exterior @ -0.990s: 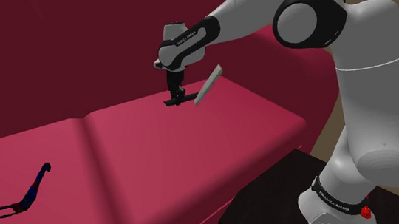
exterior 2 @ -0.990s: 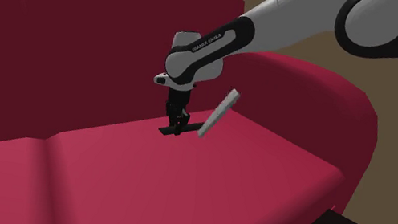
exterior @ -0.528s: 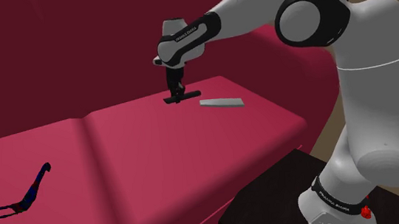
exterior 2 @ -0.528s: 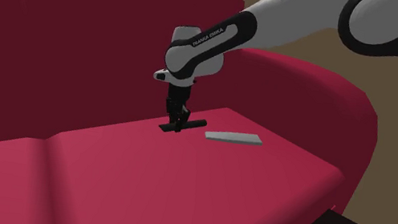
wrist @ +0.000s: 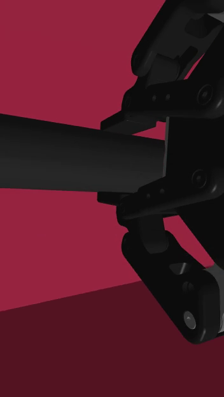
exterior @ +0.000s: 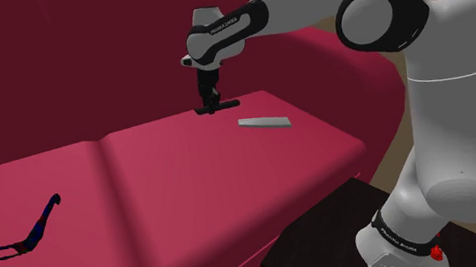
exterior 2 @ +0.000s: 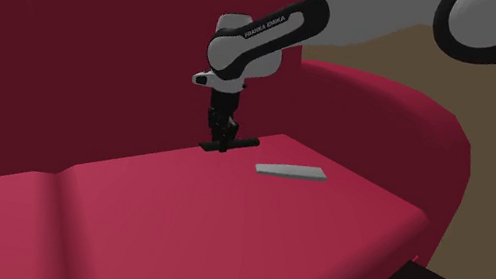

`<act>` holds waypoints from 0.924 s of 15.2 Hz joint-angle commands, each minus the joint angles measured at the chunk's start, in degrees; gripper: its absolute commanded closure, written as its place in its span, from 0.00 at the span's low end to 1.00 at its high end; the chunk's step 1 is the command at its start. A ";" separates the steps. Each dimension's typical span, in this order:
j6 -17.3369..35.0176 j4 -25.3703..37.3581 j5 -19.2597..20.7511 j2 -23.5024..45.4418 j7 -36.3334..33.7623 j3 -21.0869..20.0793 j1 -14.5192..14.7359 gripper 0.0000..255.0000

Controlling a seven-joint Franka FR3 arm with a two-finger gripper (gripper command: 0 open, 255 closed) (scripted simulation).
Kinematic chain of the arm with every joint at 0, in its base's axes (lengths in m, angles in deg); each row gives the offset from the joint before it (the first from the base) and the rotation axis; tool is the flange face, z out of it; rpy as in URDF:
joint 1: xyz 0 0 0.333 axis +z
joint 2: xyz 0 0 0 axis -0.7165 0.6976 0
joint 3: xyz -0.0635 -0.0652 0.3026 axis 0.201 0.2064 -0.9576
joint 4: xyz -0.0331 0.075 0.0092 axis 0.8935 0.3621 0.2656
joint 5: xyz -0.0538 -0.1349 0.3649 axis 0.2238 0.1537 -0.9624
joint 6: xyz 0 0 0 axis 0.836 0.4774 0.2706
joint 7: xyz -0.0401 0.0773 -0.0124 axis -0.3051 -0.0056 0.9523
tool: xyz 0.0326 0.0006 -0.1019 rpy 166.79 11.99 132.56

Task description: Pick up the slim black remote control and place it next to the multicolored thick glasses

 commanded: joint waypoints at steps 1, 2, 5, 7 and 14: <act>-1.36 0.76 0.13 -0.60 -0.09 0.06 0.04 1.00; -2.01 1.16 0.18 -0.85 -0.13 0.08 0.05 1.00; -4.00 2.46 0.34 -1.55 -0.22 0.16 0.07 1.00; -5.35 3.41 0.43 -1.96 -0.27 0.20 0.07 1.00; -5.80 1.50 1.47 -4.39 -5.21 -0.91 3.70 1.00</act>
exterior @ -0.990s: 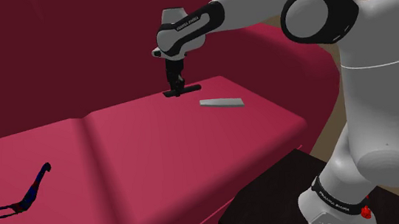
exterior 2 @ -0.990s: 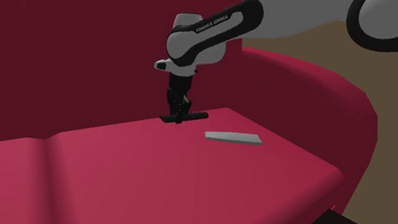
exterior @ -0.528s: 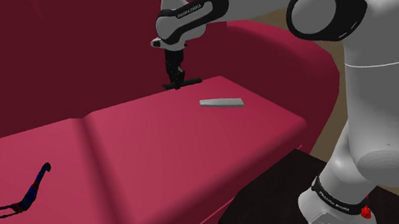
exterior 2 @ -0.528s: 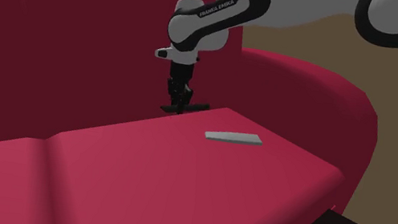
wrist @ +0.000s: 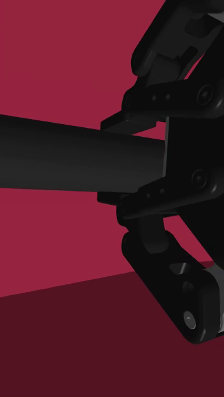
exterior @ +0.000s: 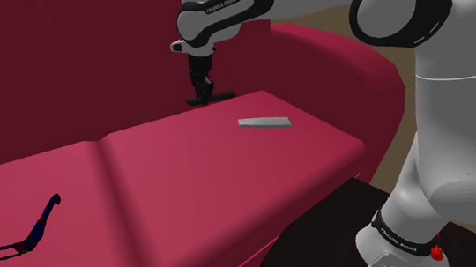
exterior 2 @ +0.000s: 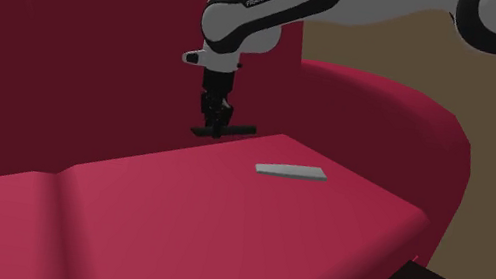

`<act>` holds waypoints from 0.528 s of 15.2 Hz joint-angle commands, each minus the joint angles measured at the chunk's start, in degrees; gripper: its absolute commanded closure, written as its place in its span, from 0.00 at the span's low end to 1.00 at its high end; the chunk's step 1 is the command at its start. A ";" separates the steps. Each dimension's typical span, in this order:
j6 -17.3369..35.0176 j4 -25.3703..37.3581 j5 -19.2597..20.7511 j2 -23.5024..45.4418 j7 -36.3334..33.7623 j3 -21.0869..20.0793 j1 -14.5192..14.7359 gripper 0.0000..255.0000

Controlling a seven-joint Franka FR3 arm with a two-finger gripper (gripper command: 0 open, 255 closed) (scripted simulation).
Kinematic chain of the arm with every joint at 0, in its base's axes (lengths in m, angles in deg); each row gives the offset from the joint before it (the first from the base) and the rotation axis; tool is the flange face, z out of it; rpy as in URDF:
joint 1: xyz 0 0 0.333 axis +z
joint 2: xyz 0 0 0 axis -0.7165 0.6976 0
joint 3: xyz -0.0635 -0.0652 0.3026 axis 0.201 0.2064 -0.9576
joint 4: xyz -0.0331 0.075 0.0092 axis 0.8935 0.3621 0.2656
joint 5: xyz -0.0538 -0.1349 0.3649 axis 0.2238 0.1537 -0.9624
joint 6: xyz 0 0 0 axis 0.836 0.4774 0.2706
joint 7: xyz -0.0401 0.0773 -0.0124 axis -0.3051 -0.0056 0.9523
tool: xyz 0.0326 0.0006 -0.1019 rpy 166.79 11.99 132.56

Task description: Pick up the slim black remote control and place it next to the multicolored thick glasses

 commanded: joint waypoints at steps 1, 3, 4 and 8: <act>0.65 -1.86 0.52 -1.25 -2.53 -0.60 1.86 1.00; 0.91 -2.72 0.95 -1.86 -5.02 -1.27 3.60 1.00; 1.01 -3.04 1.15 -2.09 -6.26 -1.61 4.46 1.00; 1.11 -3.55 1.89 -2.50 -11.24 -3.01 7.86 1.00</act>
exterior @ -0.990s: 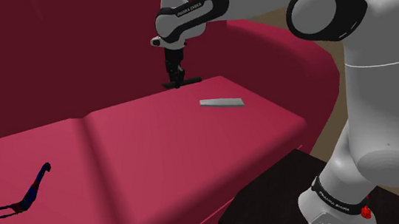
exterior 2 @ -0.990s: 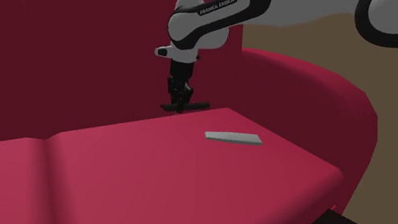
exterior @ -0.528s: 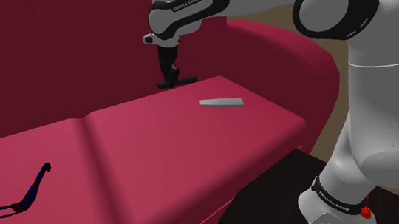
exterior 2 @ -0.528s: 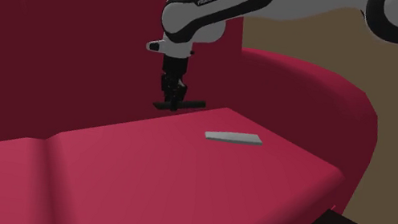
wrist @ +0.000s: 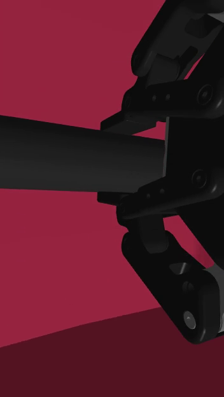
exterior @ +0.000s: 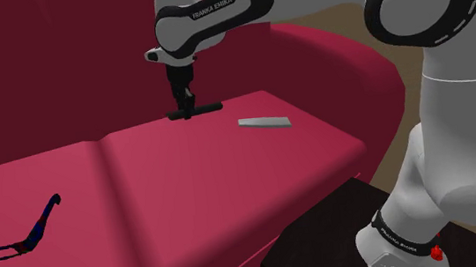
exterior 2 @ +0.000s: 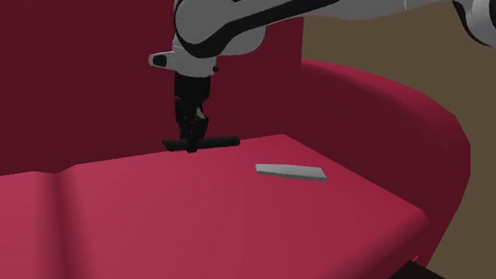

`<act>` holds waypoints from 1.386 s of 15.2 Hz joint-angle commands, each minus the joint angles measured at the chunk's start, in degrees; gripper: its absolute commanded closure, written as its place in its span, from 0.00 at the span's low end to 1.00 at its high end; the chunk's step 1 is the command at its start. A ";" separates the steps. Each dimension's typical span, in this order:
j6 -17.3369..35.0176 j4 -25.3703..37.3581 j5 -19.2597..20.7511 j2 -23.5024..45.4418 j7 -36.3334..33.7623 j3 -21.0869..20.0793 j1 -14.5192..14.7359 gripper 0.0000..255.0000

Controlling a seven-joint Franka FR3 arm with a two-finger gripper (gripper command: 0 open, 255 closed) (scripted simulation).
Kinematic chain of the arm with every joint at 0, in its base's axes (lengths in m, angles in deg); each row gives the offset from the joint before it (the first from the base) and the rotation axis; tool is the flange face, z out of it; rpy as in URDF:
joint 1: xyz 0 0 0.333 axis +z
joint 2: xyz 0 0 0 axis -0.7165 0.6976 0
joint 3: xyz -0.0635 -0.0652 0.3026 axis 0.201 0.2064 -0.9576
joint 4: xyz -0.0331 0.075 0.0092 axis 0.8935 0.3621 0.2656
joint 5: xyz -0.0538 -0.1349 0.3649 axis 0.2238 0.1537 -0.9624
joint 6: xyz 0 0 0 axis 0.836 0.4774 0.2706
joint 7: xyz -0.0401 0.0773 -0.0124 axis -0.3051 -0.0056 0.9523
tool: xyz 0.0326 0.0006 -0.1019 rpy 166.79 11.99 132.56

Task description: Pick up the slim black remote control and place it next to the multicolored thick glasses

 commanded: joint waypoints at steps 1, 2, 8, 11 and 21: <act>-0.16 0.00 0.36 -0.19 -2.55 -0.70 1.68 1.00; -0.22 0.13 0.53 -0.11 -3.79 -1.06 2.51 1.00; -1.14 2.50 1.46 1.41 -11.09 -3.17 7.44 1.00; -1.98 4.74 1.91 2.87 -14.64 -4.16 9.89 1.00; -7.53 19.24 3.45 12.08 -26.08 -6.99 18.39 1.00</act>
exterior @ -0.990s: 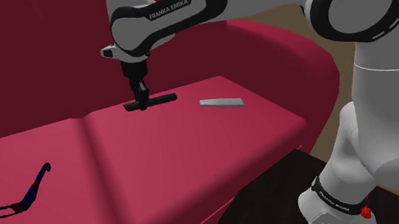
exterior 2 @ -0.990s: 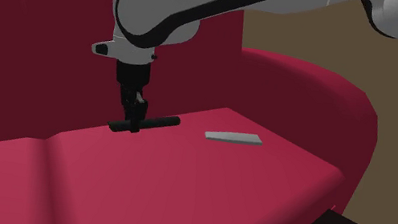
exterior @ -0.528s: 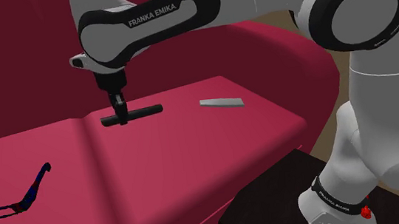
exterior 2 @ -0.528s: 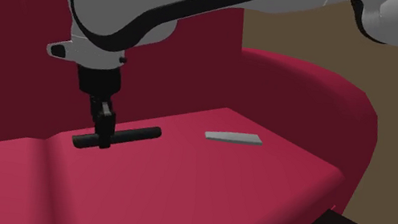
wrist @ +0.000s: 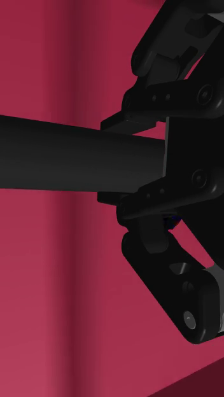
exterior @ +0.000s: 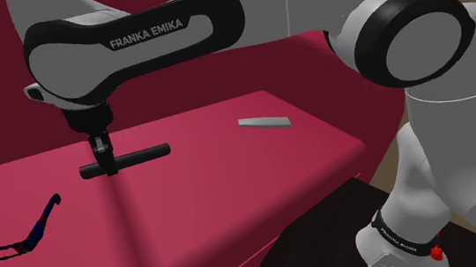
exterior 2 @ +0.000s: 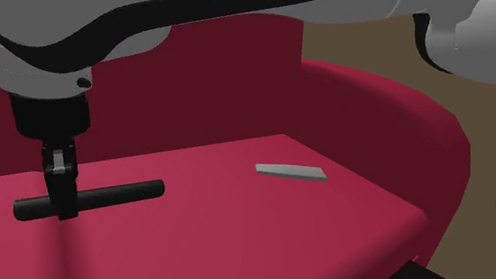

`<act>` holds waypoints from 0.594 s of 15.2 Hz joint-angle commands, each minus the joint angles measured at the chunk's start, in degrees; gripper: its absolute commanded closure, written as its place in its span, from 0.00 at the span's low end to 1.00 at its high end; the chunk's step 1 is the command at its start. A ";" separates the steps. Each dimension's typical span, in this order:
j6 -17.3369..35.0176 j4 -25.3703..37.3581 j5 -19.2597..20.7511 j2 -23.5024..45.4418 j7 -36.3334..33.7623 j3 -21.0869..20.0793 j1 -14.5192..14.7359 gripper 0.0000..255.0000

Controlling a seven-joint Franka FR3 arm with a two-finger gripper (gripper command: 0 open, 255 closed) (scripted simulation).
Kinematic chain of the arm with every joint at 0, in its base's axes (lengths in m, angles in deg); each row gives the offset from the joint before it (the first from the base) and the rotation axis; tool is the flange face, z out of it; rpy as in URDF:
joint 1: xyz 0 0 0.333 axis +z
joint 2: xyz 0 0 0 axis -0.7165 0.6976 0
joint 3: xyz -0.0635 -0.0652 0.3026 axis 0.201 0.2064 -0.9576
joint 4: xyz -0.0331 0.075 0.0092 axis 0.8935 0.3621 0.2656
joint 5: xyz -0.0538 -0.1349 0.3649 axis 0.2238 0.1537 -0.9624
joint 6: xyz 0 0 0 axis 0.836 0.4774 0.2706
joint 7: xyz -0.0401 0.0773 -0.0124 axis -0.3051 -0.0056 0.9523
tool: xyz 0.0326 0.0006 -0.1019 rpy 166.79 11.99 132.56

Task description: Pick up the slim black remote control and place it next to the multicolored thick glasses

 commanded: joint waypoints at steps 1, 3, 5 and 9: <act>-0.38 2.16 0.18 1.80 -1.34 -0.27 1.03 1.00; 1.03 0.96 0.19 2.01 -1.38 -0.26 1.03 1.00; 2.41 -0.14 0.21 2.29 -1.42 -0.25 1.02 1.00; 5.06 -2.04 0.24 3.03 -1.50 -0.24 1.01 1.00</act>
